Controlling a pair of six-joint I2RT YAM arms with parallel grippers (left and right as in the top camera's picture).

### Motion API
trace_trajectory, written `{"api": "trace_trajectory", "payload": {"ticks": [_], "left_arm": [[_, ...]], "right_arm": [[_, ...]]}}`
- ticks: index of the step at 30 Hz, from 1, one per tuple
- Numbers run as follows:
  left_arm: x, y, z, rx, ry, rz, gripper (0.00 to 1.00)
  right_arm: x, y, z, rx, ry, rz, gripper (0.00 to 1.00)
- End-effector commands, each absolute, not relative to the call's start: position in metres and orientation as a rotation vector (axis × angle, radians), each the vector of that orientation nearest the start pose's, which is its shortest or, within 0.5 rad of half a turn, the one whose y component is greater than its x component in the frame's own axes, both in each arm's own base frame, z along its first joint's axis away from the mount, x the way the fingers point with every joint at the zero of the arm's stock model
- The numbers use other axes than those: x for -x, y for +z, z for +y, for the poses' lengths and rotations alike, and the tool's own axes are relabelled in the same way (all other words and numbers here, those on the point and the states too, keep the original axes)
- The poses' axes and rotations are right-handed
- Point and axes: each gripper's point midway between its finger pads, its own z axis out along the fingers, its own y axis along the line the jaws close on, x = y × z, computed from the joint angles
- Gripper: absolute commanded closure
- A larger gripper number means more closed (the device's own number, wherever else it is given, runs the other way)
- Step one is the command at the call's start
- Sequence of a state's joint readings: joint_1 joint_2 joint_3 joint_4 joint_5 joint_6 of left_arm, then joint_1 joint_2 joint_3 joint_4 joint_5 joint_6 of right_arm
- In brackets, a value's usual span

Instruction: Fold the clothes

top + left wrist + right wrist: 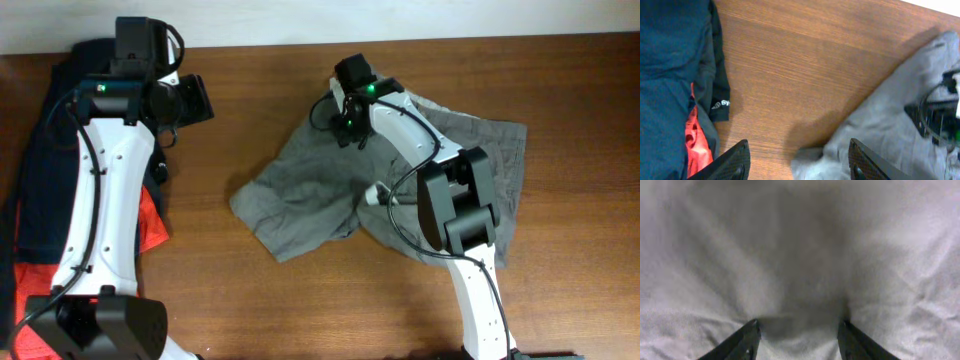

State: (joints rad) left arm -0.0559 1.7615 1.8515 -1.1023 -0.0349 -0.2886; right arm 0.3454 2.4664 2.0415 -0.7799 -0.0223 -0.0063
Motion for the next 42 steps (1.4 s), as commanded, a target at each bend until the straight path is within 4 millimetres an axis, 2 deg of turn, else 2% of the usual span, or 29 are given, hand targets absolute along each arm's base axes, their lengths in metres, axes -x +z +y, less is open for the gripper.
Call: {"api": "trace_trajectory", "payload": {"ticks": [1, 4, 6, 9, 10, 13, 14, 16, 18, 19, 21, 22, 23, 24, 28, 29, 33, 36, 40, 42], "left_arm": [[-0.434, 0.250, -0.027, 0.300, -0.081, 2.566, 0.37], [-0.434, 0.242, -0.042, 0.255, -0.089, 2.593, 0.37], [-0.435, 0.233, -0.054, 0.221, -0.094, 2.617, 0.37], [-0.437, 0.217, -0.067, 0.185, -0.092, 2.662, 0.37], [-0.437, 0.207, -0.074, 0.167, -0.093, 2.688, 0.37], [-0.438, 0.182, -0.093, 0.114, -0.085, 2.753, 0.37], [-0.438, 0.171, -0.100, 0.091, -0.082, 2.776, 0.37], [-0.439, 0.158, -0.110, 0.064, -0.078, 2.804, 0.37], [-0.440, 0.141, -0.121, 0.034, -0.094, 2.837, 0.37], [-0.441, 0.135, -0.124, 0.029, -0.093, 2.846, 0.37], [-0.446, 0.131, -0.124, 0.030, -0.093, 2.841, 0.37], [-0.449, 0.131, -0.122, 0.039, -0.096, 2.829, 0.37], [-0.457, 0.136, -0.116, 0.063, -0.104, 2.801, 0.37], [-0.464, 0.142, -0.107, 0.096, -0.112, 2.773, 0.37], [-0.473, 0.152, -0.080, 0.182, -0.143, 2.749, 0.37], [-0.472, 0.152, -0.075, 0.197, -0.148, 2.753, 0.37], [-0.461, 0.150, -0.059, 0.189, -0.226, 2.810, 0.37], [-0.452, 0.156, -0.048, 0.205, -0.219, 2.827, 0.38], [-0.447, 0.173, -0.043, 0.155, -0.209, 2.800, 0.37], [-0.446, 0.181, -0.043, 0.149, -0.210, 2.780, 0.38]], "right_arm": [[-0.538, -0.056, 0.156, 0.268, 0.063, 2.815, 0.44], [-0.554, -0.066, 0.118, 0.075, -0.002, 2.798, 0.44], [-0.562, -0.067, 0.071, -0.166, -0.108, 2.773, 0.43], [-0.568, -0.065, 0.032, -0.353, -0.128, 2.741, 0.35], [-0.570, -0.064, 0.005, -0.481, -0.115, 2.724, 0.30], [-0.569, -0.056, -0.022, -0.602, -0.028, 2.731, 0.21], [-0.570, -0.050, -0.029, -0.629, 0.018, 2.737, 0.16], [-0.572, -0.030, -0.043, -0.673, 0.078, 2.743, 0.11], [-0.573, 0.002, -0.056, -0.700, 0.095, 2.742, 0.06], [-0.571, 0.026, -0.061, -0.694, 0.098, 2.749, 0.04], [-0.566, 0.061, -0.061, -0.646, 0.146, 2.764, 0.01], [-0.556, 0.091, -0.058, -0.597, 0.194, 2.785, 0.00], [-0.549, 0.105, -0.056, -0.580, 0.220, 2.795, 0.01], [-0.536, 0.131, -0.051, -0.539, 0.275, 2.806, 0.01], [-0.512, 0.164, -0.039, -0.435, 0.340, 2.837, 0.01], [-0.513, 0.168, -0.034, -0.376, 0.366, 2.829, 0.04], [-0.509, 0.199, -0.015, -0.317, 0.464, 2.769, 0.06], [-0.503, 0.228, -0.006, -0.267, 0.461, 2.722, 0.05], [-0.485, 0.268, -0.006, -0.235, 0.407, 2.663, 0.05], [-0.469, 0.287, -0.011, -0.227, 0.345, 2.650, 0.05]]}}
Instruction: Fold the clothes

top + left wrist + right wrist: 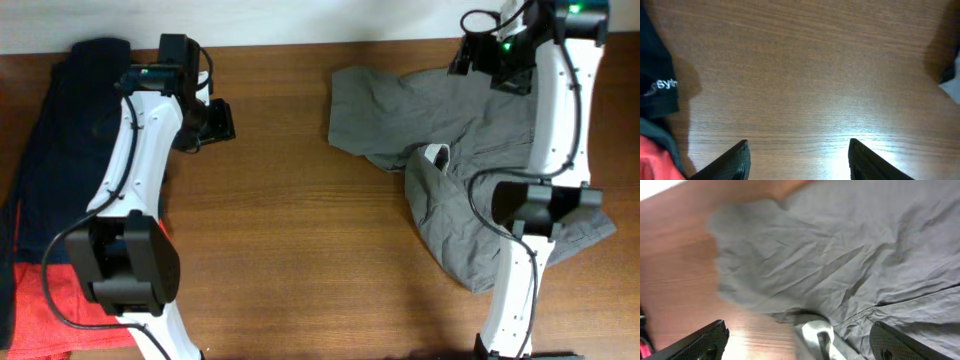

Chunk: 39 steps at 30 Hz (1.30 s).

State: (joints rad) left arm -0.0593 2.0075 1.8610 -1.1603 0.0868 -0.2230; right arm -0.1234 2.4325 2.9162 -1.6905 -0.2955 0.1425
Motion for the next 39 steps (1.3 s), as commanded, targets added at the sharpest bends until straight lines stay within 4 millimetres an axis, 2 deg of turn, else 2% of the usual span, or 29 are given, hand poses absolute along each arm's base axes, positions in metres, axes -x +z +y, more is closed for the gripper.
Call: {"api": "trace_trajectory", "payload": {"ticks": [1, 3, 5, 7, 10, 12, 16, 20, 22, 28, 30, 32, 33, 35, 37, 39], "left_arm": [[-0.445, 0.184, -0.043, 0.148, -0.211, 2.773, 0.37], [-0.445, 0.187, -0.043, 0.147, -0.211, 2.766, 0.37], [-0.444, 0.187, -0.043, 0.142, -0.210, 2.770, 0.37], [-0.442, 0.186, -0.042, 0.118, -0.205, 2.778, 0.37], [-0.439, 0.185, -0.042, 0.073, -0.195, 2.793, 0.37], [-0.436, 0.184, -0.039, 0.024, -0.162, 2.803, 0.37], [-0.435, 0.183, -0.037, 0.019, -0.143, 2.807, 0.37], [-0.437, 0.184, -0.037, 0.018, -0.143, 2.800, 0.37], [-0.438, 0.184, -0.037, 0.018, -0.143, 2.797, 0.37], [-0.439, 0.184, -0.037, 0.018, -0.143, 2.790, 0.37], [-0.440, 0.185, -0.037, 0.017, -0.143, 2.786, 0.37], [-0.441, 0.185, -0.037, 0.017, -0.144, 2.782, 0.37], [-0.442, 0.185, -0.037, 0.017, -0.144, 2.780, 0.37], [-0.442, 0.185, -0.037, 0.017, -0.144, 2.779, 0.37], [-0.442, 0.185, -0.038, 0.017, -0.144, 2.778, 0.37], [-0.443, 0.186, -0.037, 0.017, -0.144, 2.775, 0.37]], "right_arm": [[-0.458, 0.294, -0.015, -0.228, 0.307, 2.657, 0.05], [-0.437, 0.297, -0.020, -0.246, 0.247, 2.694, 0.05], [-0.415, 0.289, -0.020, -0.206, 0.223, 2.761, 0.05], [-0.399, 0.274, -0.018, -0.152, 0.222, 2.835, 0.05], [-0.381, 0.232, -0.016, 0.003, 0.234, 2.986, 0.07], [-0.380, 0.187, -0.005, 0.116, 0.344, 3.045, 0.11], [-0.377, 0.135, 0.004, 0.184, 0.438, 3.070, 0.16], [-0.371, 0.098, 0.005, 0.198, 0.450, 3.094, 0.25], [-0.370, 0.080, 0.013, 0.196, 0.519, 3.072, 0.32], [-0.360, 0.043, 0.032, 0.250, 0.579, 3.057, 0.42], [-0.359, 0.038, 0.041, 0.286, 0.578, 3.053, 0.54], [-0.360, 0.039, 0.050, 0.324, 0.576, 3.048, 0.85], [-0.362, 0.044, 0.055, 0.309, 0.574, 3.049, 0.96], [-0.365, 0.057, 0.067, 0.304, 0.578, 3.046, 0.96], [-0.366, 0.081, 0.091, 0.273, 0.579, 3.049, 0.96], [-0.363, 0.088, 0.108, 0.251, 0.584, 3.059, 0.96]]}}
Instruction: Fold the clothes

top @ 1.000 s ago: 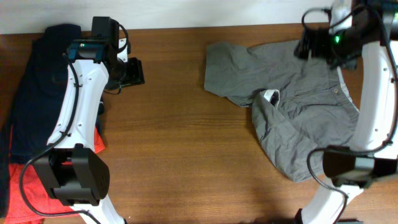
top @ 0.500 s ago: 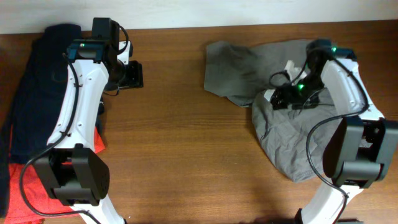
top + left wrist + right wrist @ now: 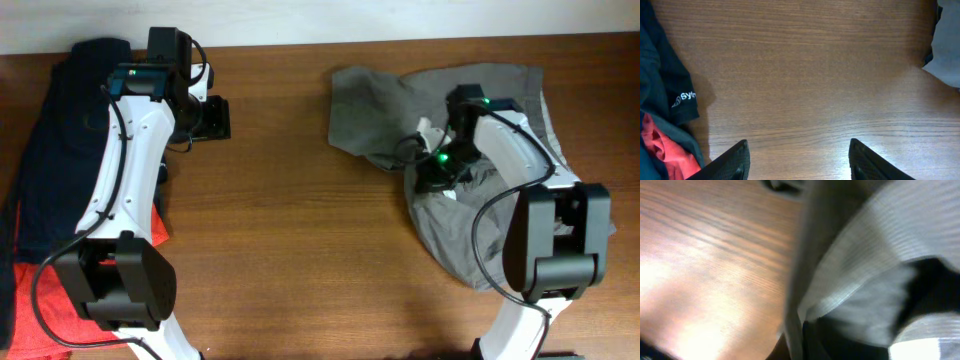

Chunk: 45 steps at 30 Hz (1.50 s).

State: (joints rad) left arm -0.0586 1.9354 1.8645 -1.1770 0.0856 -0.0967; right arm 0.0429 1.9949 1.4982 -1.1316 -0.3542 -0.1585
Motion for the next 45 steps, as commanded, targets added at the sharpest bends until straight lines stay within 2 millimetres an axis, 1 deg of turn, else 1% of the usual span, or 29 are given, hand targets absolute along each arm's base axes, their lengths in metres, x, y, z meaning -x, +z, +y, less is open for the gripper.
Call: {"api": "trace_trajectory", "payload": {"ticks": [1, 3, 4, 5, 6, 7, 8, 9, 10, 12, 13, 14, 16, 19, 21, 23, 25, 26, 27, 28, 30, 32, 34, 37, 38, 39, 41, 45], "left_arm": [[-0.444, 0.186, -0.038, 0.016, -0.144, 2.771, 0.37], [-0.445, 0.187, -0.038, 0.016, -0.145, 2.765, 0.36], [-0.446, 0.187, -0.038, 0.016, -0.145, 2.760, 0.36], [-0.447, 0.187, -0.038, 0.015, -0.145, 2.758, 0.36], [-0.447, 0.187, -0.038, 0.015, -0.145, 2.756, 0.36], [-0.447, 0.188, -0.038, 0.015, -0.145, 2.755, 0.31], [-0.447, 0.188, -0.038, 0.015, -0.145, 2.755, 0.30], [-0.447, 0.188, -0.038, 0.015, -0.145, 2.755, 0.30], [-0.447, 0.188, -0.038, 0.015, -0.145, 2.755, 0.30], [-0.447, 0.188, -0.038, 0.015, -0.145, 2.755, 0.30], [-0.447, 0.188, -0.038, 0.015, -0.145, 2.755, 0.30], [-0.447, 0.188, -0.038, 0.015, -0.145, 2.755, 0.30], [-0.447, 0.187, -0.038, 0.015, -0.145, 2.756, 0.30], [-0.447, 0.188, -0.038, 0.015, -0.145, 2.755, 0.30], [-0.447, 0.188, -0.038, 0.015, -0.145, 2.755, 0.30], [-0.449, 0.188, -0.038, 0.015, -0.145, 2.750, 0.30], [-0.450, 0.189, -0.038, 0.015, -0.146, 2.743, 0.29], [-0.450, 0.189, -0.038, 0.014, -0.146, 2.741, 0.29], [-0.451, 0.189, -0.038, 0.014, -0.146, 2.740, 0.29], [-0.451, 0.189, -0.038, 0.014, -0.146, 2.739, 0.29], [-0.451, 0.189, -0.038, 0.014, -0.146, 2.737, 0.29], [-0.452, 0.190, -0.038, 0.014, -0.146, 2.733, 0.28], [-0.454, 0.190, -0.038, 0.013, -0.147, 2.726, 0.25], [-0.456, 0.191, -0.039, 0.012, -0.152, 2.718, 0.24], [-0.456, 0.191, -0.039, 0.012, -0.152, 2.717, 0.25], [-0.456, 0.191, -0.039, 0.012, -0.152, 2.717, 0.24], [-0.456, 0.191, -0.039, 0.012, -0.152, 2.717, 0.24], [-0.456, 0.191, -0.039, 0.012, -0.152, 2.717, 0.24]], "right_arm": [[-0.359, 0.089, 0.119, 0.247, 0.586, 3.070, 0.96], [-0.349, 0.089, 0.141, 0.223, 0.590, 3.104, 0.91], [-0.340, 0.088, 0.160, 0.256, 0.590, 3.120, 0.82], [-0.335, 0.089, 0.171, 0.303, 0.591, 3.121, 0.73], [-0.329, 0.089, 0.184, 0.337, 0.591, 3.127, 0.68], [-0.317, 0.089, 0.206, 0.409, 0.591, 3.129, 0.63], [-0.311, 0.089, 0.216, 0.454, 0.591, 3.125, 0.58], [-0.304, 0.089, 0.228, 0.515, 0.588, 3.119, 0.49], [-0.297, 0.088, 0.238, 0.561, 0.582, 3.115, 0.46], [-0.293, 0.087, 0.242, 0.567, 0.538, 3.121, 0.45], [-0.295, 0.086, 0.238, 0.529, 0.498, 3.128, 0.45], [-0.297, 0.086, 0.237, 0.513, 0.489, 3.128, 0.45], [-0.306, 0.091, 0.228, 0.460, 0.501, 3.124, 0.45], [-0.322, 0.108, 0.206, 0.431, 0.479, 3.108, 0.44], [-0.333, 0.121, 0.184, 0.376, 0.415, 3.101, 0.43], [-0.339, 0.131, 0.162, 0.330, 0.327, 3.104, 0.42], [-0.340, 0.134, 0.132, 0.267, 0.164, 3.133, 0.42], [-0.339, 0.133, 0.123, 0.236, 0.115, 3.145, 0.41], [-0.336, 0.132, 0.108, 0.168, 0.022, 3.169, 0.41], [-0.333, 0.129, 0.094, 0.108, -0.057, 3.191, 0.41], [-0.326, 0.122, 0.079, 0.061, -0.114, 3.229, 0.41], [-0.322, 0.114, 0.070, 0.011, -0.124, 3.252, 0.41], [-0.318, 0.105, 0.060, -0.054, -0.152, 3.270, 0.41], [-0.313, 0.086, 0.043, -0.202, -0.169, 3.285, 0.41], [-0.312, 0.077, 0.037, -0.250, -0.166, 3.289, 0.42], [-0.310, 0.072, 0.035, -0.284, -0.168, 3.289, 0.43], [-0.304, 0.051, 0.028, -0.380, -0.167, 3.288, 0.43], [-0.298, 0.031, 0.026, -0.457, -0.173, 3.273, 0.43]]}}
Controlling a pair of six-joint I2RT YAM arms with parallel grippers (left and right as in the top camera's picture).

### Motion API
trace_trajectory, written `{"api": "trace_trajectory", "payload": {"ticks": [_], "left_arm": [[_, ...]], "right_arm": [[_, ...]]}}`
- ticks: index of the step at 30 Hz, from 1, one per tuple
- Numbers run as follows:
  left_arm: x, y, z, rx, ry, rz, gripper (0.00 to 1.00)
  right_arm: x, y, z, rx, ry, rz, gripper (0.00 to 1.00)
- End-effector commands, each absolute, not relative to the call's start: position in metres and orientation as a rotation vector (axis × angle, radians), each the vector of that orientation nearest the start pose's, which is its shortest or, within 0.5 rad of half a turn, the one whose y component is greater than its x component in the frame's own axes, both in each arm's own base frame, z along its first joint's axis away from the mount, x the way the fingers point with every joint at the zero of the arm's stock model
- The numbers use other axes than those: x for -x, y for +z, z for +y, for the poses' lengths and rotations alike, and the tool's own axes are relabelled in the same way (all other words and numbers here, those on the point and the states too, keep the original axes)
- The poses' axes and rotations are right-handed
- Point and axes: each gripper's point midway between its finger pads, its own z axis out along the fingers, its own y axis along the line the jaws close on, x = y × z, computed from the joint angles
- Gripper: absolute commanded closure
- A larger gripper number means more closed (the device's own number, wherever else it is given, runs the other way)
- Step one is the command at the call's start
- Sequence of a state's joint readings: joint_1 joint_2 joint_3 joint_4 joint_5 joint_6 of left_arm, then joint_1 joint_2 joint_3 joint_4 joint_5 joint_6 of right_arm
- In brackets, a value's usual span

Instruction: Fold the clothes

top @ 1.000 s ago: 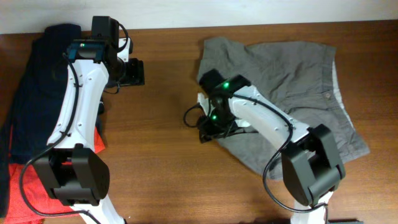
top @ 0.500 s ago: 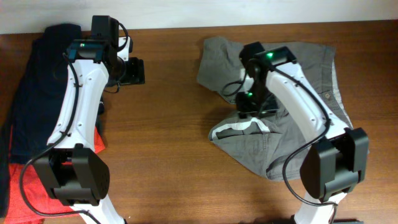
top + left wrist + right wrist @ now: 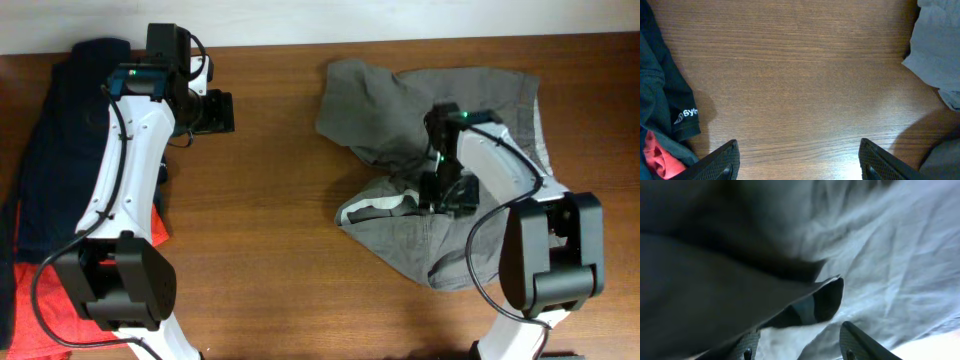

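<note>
Crumpled grey shorts [image 3: 480, 90] lie right of the table's middle, with a pale waistband end [image 3: 375, 208] poking out to the left. My right gripper [image 3: 440, 192] sits low on the middle of the shorts. In the right wrist view its fingers [image 3: 856, 341] stand a little apart with grey cloth [image 3: 890, 245] bunched between them, and a dark fold hangs over the left finger. My left gripper [image 3: 215, 110] hovers open over bare wood at the back left. The corner of the shorts [image 3: 940, 50] shows at the right in its view.
A pile of dark blue clothes [image 3: 60, 150] with a red piece [image 3: 40, 310] lies along the table's left edge, beside my left arm. A dark sleeve with a white label [image 3: 685, 116] reaches into the left wrist view. Bare wood [image 3: 280, 200] separates pile and shorts.
The lower part of the shorts has shifted left, and the waistband end now sticks out left of my right gripper. My left gripper's fingers stand wider apart; that arm has barely moved.
My right gripper was pressed into the shorts at the table's middle. Then the shorts lay further right, with that gripper wide open, high at the back right. Then it was down on the shorts' middle. Now their lower part has been drawn left. My left gripper stayed open.
</note>
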State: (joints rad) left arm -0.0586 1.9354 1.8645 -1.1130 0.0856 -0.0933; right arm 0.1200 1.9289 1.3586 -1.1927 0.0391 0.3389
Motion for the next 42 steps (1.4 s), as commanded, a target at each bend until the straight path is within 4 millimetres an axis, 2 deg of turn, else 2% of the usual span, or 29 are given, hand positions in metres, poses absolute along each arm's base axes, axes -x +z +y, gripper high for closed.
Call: {"api": "trace_trajectory", "payload": {"ticks": [1, 6, 12, 16, 17, 18, 19, 20, 23, 28, 31, 33, 38, 39, 40, 42], "left_arm": [[-0.456, 0.191, -0.039, 0.012, -0.152, 2.717, 0.24], [-0.456, 0.191, -0.039, 0.012, -0.152, 2.717, 0.24], [-0.456, 0.191, -0.039, 0.012, -0.152, 2.715, 0.23], [-0.456, 0.192, -0.039, 0.012, -0.152, 2.715, 0.23], [-0.456, 0.192, -0.039, 0.012, -0.152, 2.715, 0.23], [-0.456, 0.192, -0.039, 0.012, -0.152, 2.715, 0.24], [-0.456, 0.192, -0.039, 0.012, -0.152, 2.715, 0.23], [-0.456, 0.192, -0.039, 0.012, -0.152, 2.714, 0.23], [-0.457, 0.192, -0.039, 0.012, -0.151, 2.712, 0.23], [-0.460, 0.193, -0.035, 0.023, -0.150, 2.698, 0.23], [-0.462, 0.194, -0.029, 0.041, -0.146, 2.692, 0.24], [-0.462, 0.194, -0.025, 0.053, -0.143, 2.690, 0.23], [-0.463, 0.194, -0.024, 0.055, -0.143, 2.690, 0.24], [-0.463, 0.194, -0.024, 0.055, -0.142, 2.690, 0.23], [-0.463, 0.194, -0.024, 0.054, -0.143, 2.690, 0.24], [-0.462, 0.194, -0.024, 0.055, -0.143, 2.690, 0.24]], "right_arm": [[-0.299, 0.027, 0.026, -0.476, -0.172, 3.262, 0.44], [-0.304, 0.017, 0.025, -0.535, -0.168, 3.211, 0.44], [-0.320, 0.016, 0.024, -0.586, -0.135, 3.141, 0.44], [-0.319, 0.016, 0.023, -0.594, -0.127, 3.147, 0.46], [-0.316, 0.016, 0.023, -0.596, -0.131, 3.158, 0.50], [-0.313, 0.016, 0.023, -0.598, -0.135, 3.169, 0.61], [-0.310, 0.017, 0.023, -0.601, -0.137, 3.184, 0.81], [-0.304, 0.017, 0.026, -0.606, -0.122, 3.209, 0.96], [-0.299, 0.024, 0.036, -0.602, -0.032, 3.236, 0.96], [-0.303, 0.058, 0.069, -0.481, 0.254, 3.178, 0.96], [-0.300, 0.087, 0.099, -0.335, 0.374, 3.116, 0.96], [-0.294, 0.102, 0.130, -0.181, 0.410, 3.077, 0.96], [-0.271, 0.103, 0.196, 0.111, 0.448, 3.059, 0.96], [-0.264, 0.101, 0.212, 0.194, 0.451, 3.053, 0.92], [-0.254, 0.097, 0.232, 0.294, 0.458, 3.047, 0.80], [-0.242, 0.090, 0.248, 0.388, 0.445, 3.053, 0.72]]}}
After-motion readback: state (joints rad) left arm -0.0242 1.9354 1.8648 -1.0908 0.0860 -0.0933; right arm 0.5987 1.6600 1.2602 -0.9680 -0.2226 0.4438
